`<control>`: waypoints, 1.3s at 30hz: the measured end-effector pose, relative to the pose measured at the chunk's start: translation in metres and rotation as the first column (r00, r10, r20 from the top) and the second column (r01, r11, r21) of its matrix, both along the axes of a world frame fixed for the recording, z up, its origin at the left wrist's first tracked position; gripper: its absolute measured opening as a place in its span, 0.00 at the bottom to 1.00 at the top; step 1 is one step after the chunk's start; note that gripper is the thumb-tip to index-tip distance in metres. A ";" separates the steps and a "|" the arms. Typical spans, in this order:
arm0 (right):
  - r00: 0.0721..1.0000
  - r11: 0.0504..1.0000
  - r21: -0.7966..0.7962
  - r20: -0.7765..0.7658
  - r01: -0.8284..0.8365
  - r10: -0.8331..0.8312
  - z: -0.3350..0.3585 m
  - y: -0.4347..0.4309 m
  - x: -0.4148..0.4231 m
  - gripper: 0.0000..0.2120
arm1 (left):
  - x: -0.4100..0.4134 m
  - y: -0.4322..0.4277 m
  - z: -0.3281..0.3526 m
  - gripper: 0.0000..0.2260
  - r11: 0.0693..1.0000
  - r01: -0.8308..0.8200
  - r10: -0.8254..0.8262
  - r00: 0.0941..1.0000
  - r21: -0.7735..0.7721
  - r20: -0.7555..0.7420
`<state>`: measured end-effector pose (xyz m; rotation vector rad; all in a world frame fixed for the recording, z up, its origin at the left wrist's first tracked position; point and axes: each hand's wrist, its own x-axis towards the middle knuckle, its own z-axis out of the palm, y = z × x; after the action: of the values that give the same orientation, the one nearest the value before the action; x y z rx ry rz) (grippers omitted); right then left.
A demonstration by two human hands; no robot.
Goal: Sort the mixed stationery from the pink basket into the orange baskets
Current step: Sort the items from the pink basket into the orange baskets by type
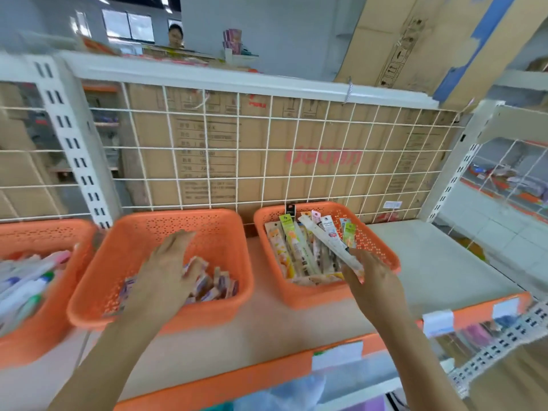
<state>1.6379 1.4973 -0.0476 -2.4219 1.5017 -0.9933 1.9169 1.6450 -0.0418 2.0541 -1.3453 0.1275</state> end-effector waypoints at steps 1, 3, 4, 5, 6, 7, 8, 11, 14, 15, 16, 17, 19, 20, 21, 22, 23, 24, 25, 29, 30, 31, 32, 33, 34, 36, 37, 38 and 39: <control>1.000 1.000 -0.016 -0.007 0.007 -0.007 -0.002 0.013 0.003 0.14 | 0.006 0.017 -0.001 0.18 1.000 -0.024 0.024 0.999 -0.001 0.029; 1.000 1.000 -0.019 -0.024 0.020 -0.021 -0.005 0.041 0.011 0.15 | 0.019 0.052 -0.004 0.17 0.998 -0.068 0.067 0.994 0.003 0.089; 0.999 1.000 -0.016 -0.034 0.021 -0.021 -0.007 0.056 0.016 0.16 | 0.027 0.070 -0.006 0.17 0.995 -0.094 0.092 0.990 0.019 0.102; 0.999 1.000 -0.025 -0.044 0.015 -0.016 -0.009 0.070 0.021 0.17 | 0.034 0.088 -0.008 0.17 0.992 -0.118 0.114 0.988 0.037 0.109; 0.999 0.999 -0.038 -0.050 0.000 -0.002 -0.012 0.084 0.026 0.17 | 0.040 0.107 -0.010 0.16 0.989 -0.136 0.130 0.985 0.051 0.115; 0.999 0.999 -0.048 -0.051 -0.018 0.015 -0.014 0.099 0.032 0.17 | 0.047 0.126 -0.012 0.16 0.987 -0.150 0.141 0.981 0.062 0.133; 0.998 0.998 -0.052 -0.049 -0.036 0.033 -0.017 0.113 0.038 0.17 | 0.053 0.145 -0.014 0.16 0.983 -0.169 0.156 0.975 0.077 0.157; 0.996 0.996 -0.047 -0.054 -0.079 0.076 -0.021 0.154 0.060 0.16 | 0.069 0.203 -0.016 0.16 0.960 -0.265 0.244 0.950 0.088 0.195; 0.988 0.988 -0.028 -0.054 -0.149 0.147 -0.024 0.190 0.089 0.16 | 0.083 0.260 -0.019 0.19 0.929 -0.360 0.340 0.921 0.084 0.188; 0.982 0.983 -0.022 -0.053 -0.180 0.179 -0.024 0.202 0.099 0.16 | 0.089 0.279 -0.020 0.18 0.921 -0.381 0.360 0.912 0.079 0.197; 0.977 0.978 -0.018 -0.051 -0.210 0.208 -0.024 0.212 0.109 0.16 | 0.094 0.296 -0.020 0.17 0.913 -0.402 0.379 0.901 0.074 0.210; 0.971 0.972 -0.011 -0.054 -0.235 0.234 -0.023 0.222 0.120 0.16 | 0.100 0.312 -0.020 0.16 0.905 -0.419 0.396 0.891 0.066 0.220; 0.955 0.958 0.002 -0.075 -0.287 0.287 -0.019 0.240 0.143 0.17 | 0.111 0.342 -0.020 0.17 0.889 -0.455 0.434 0.875 0.057 0.213; 0.944 0.947 0.004 -0.080 -0.320 0.320 -0.016 0.248 0.155 0.17 | 0.115 0.356 -0.019 0.18 0.878 -0.476 0.457 0.865 0.052 0.206; 0.931 0.934 0.006 -0.082 -0.356 0.355 -0.014 0.255 0.168 0.17 | 0.120 0.369 -0.018 0.19 0.866 -0.499 0.481 0.853 0.045 0.203; 0.918 0.922 0.005 -0.087 -0.388 0.387 -0.012 0.261 0.180 0.17 | 0.124 0.381 -0.018 0.19 0.852 -0.521 0.505 0.840 0.038 0.201; 0.905 0.910 0.004 -0.101 -0.416 0.414 -0.010 0.268 0.194 0.18 | 0.129 0.393 -0.019 0.19 0.838 -0.545 0.529 0.826 0.035 0.193; 0.891 0.898 0.011 -0.118 -0.440 0.438 -0.009 0.274 0.207 0.18 | 0.134 0.405 -0.019 0.19 0.823 -0.567 0.553 0.813 0.035 0.184; 0.878 0.886 0.017 -0.129 -0.463 0.461 -0.008 0.280 0.220 0.18 | 0.138 0.416 -0.019 0.19 0.810 -0.585 0.571 0.802 0.036 0.175; 0.823 0.828 0.025 -0.095 -0.560 0.560 -0.001 0.301 0.274 0.17 | 0.158 0.452 -0.016 0.19 0.733 -0.679 0.669 0.728 0.024 0.148; 0.806 0.811 0.021 -0.095 -0.585 0.584 0.001 0.305 0.288 0.18 | 0.165 0.460 -0.015 0.18 0.712 -0.701 0.692 0.708 0.024 0.144; 0.789 0.794 0.019 -0.094 -0.608 0.607 0.002 0.309 0.303 0.18 | 0.172 0.466 -0.014 0.18 0.697 -0.717 0.707 0.692 0.027 0.143; 0.776 0.780 0.019 -0.090 -0.625 0.624 0.004 0.312 0.317 0.18 | 0.180 0.472 -0.013 0.18 0.684 -0.729 0.719 0.680 0.031 0.143; 0.768 0.772 0.018 -0.086 -0.636 0.634 0.006 0.315 0.332 0.18 | 0.189 0.476 -0.012 0.18 0.671 -0.740 0.730 0.668 0.032 0.141; 0.763 0.766 0.011 -0.080 -0.643 0.642 0.007 0.317 0.347 0.18 | 0.199 0.480 -0.011 0.18 0.659 -0.751 0.742 0.656 0.032 0.139; 0.755 0.757 0.002 -0.073 -0.654 0.652 0.011 0.322 0.376 0.17 | 0.219 0.486 -0.008 0.19 0.638 -0.769 0.758 0.636 0.041 0.145; 0.749 0.751 0.007 -0.073 -0.660 0.659 0.013 0.324 0.391 0.17 | 0.229 0.488 -0.006 0.19 0.631 -0.774 0.762 0.630 0.042 0.153; 0.737 0.739 0.012 -0.065 -0.673 0.672 0.015 0.326 0.404 0.17 | 0.240 0.490 -0.004 0.19 0.627 -0.778 0.764 0.625 0.040 0.161; 0.724 0.725 0.007 -0.050 -0.689 0.688 0.017 0.327 0.418 0.16 | 0.249 0.490 -0.003 0.18 0.622 -0.782 0.768 0.619 0.039 0.164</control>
<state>2.0555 1.8240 -0.0304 -2.6714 0.4667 -0.7573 2.1659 2.1352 -0.0443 2.6339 -0.4123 0.5929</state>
